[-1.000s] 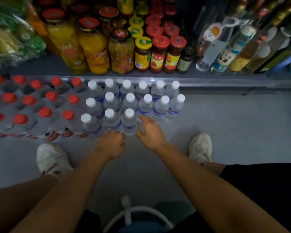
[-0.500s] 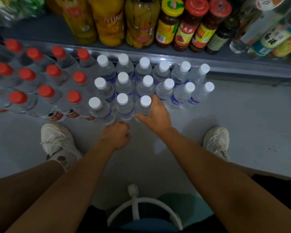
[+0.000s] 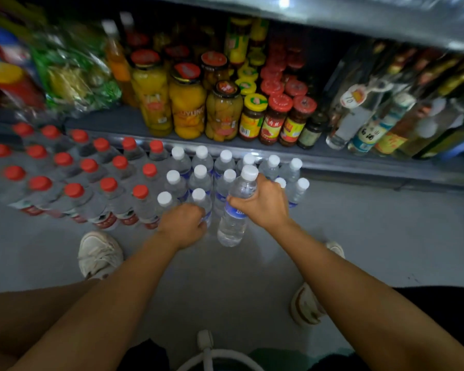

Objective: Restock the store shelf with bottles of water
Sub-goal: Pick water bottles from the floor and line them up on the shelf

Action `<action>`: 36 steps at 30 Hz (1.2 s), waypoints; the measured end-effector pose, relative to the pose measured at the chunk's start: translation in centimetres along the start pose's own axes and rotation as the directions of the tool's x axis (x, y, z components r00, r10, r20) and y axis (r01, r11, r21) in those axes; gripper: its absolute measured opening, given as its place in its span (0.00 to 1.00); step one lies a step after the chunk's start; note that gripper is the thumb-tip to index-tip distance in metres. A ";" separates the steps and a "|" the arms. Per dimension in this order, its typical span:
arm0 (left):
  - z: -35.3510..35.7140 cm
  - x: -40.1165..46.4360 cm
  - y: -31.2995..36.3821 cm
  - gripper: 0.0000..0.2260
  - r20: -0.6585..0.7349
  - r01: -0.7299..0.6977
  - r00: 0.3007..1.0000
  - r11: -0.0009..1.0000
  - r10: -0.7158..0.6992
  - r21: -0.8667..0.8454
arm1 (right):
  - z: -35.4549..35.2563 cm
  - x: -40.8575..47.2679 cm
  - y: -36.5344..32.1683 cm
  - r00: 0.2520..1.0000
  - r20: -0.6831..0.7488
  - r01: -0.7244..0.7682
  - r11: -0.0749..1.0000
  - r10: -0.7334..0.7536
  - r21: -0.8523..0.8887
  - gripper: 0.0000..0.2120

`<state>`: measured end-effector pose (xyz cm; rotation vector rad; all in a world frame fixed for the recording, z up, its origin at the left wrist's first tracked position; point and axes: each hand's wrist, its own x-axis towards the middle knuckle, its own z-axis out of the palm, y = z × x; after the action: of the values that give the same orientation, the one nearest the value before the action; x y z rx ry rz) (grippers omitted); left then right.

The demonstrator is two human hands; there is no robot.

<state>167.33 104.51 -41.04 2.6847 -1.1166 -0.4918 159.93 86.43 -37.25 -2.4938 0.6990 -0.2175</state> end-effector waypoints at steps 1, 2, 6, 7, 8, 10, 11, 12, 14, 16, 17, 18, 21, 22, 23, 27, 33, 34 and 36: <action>-1.7 0.0 0.5 0.09 -0.037 -0.010 0.999 1.000 0.010 0.005 | -1.3 0.4 -0.8 0.999 -0.033 0.013 1.000 -0.014 -0.011 0.29; -3.5 0.0 1.0 0.09 -0.079 -0.017 0.997 1.000 0.018 0.015 | -2.8 0.8 -1.7 0.997 -0.067 0.024 0.999 -0.025 -0.022 0.29; -11.4 0.2 3.5 0.08 -0.268 -0.054 0.961 0.997 0.065 0.050 | -9.4 2.8 -5.6 0.978 -0.195 0.075 0.997 -0.073 0.004 0.25; -13.4 0.3 4.1 0.08 -0.319 -0.063 0.944 0.996 0.078 0.059 | -11.1 3.4 -6.8 0.970 -0.225 0.092 0.996 -0.088 0.008 0.25; -15.4 0.4 4.7 0.09 -0.364 -0.068 0.927 0.995 0.089 0.068 | -12.8 3.9 -7.9 0.961 -0.254 0.112 0.994 -0.105 0.012 0.24; -19.2 0.6 5.5 0.10 -0.452 -0.082 0.885 0.993 0.111 0.083 | -15.9 5.0 -10.3 0.941 -0.308 0.153 0.988 -0.143 0.010 0.27; -20.9 0.7 5.8 0.10 -0.488 -0.091 0.864 0.992 0.124 0.091 | -17.4 5.6 -11.5 0.929 -0.331 0.173 0.985 -0.164 0.000 0.29; -22.6 0.9 6.0 0.10 -0.515 -0.097 0.846 0.990 0.137 0.104 | -18.8 6.2 -12.6 0.919 -0.350 0.191 0.982 -0.182 -0.010 0.31; -25.9 1.3 6.4 0.11 -0.552 -0.082 0.822 0.988 0.142 0.133 | -21.4 7.5 -14.7 0.905 -0.373 0.215 0.977 -0.204 -0.013 0.28; -28.8 2.0 6.5 0.12 -0.581 -0.054 0.802 0.986 0.136 0.157 | -23.8 8.6 -16.8 0.890 -0.396 0.236 0.971 -0.226 -0.024 0.22; -30.2 2.5 6.4 0.12 -0.594 -0.046 0.792 0.984 0.140 0.169 | -24.8 9.2 -17.8 0.880 -0.408 0.250 0.968 -0.242 -0.034 0.21; -31.5 3.0 6.3 0.12 -0.602 -0.042 0.785 0.983 0.143 0.178 | -25.8 9.9 -18.7 0.869 -0.419 0.268 0.962 -0.262 -0.044 0.20; -35.2 4.9 5.9 0.11 -0.617 -0.029 0.776 0.985 0.131 0.172 | -28.2 12.5 -21.3 0.849 -0.441 0.296 0.953 -0.293 -0.063 0.22; -36.3 5.5 5.7 0.11 -0.620 -0.023 0.774 0.985 0.127 0.173 | -28.9 13.5 -22.0 0.843 -0.451 0.294 0.953 -0.293 -0.070 0.23; -37.3 6.3 5.6 0.11 -0.622 -0.020 0.772 0.984 0.128 0.178 | -29.5 14.8 -22.7 0.837 -0.463 0.291 0.954 -0.292 -0.076 0.23; -40.5 10.1 4.2 0.10 -0.627 -0.015 0.767 0.980 0.138 0.198 | -30.8 20.9 -24.8 0.816 -0.501 0.285 0.955 -0.287 -0.082 0.22; -42.9 16.7 2.1 0.09 -0.599 0.011 0.788 0.970 0.140 0.241 | -30.6 31.0 -26.5 0.814 -0.513 0.269 0.960 -0.272 -0.083 0.21; -43.2 17.8 1.7 0.10 -0.598 0.008 0.789 0.971 0.140 0.237 | -30.4 32.5 -26.6 0.814 -0.514 0.264 0.961 -0.270 -0.085 0.22; -43.5 19.8 1.1 0.10 -0.592 0.006 0.794 0.972 0.138 0.235 | -29.9 35.5 -26.7 0.822 -0.503 0.252 0.962 -0.269 -0.102 0.23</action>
<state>195.96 91.73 -4.90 2.6464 -1.0979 0.5242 193.24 73.61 2.63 -2.5691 0.5522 -1.0136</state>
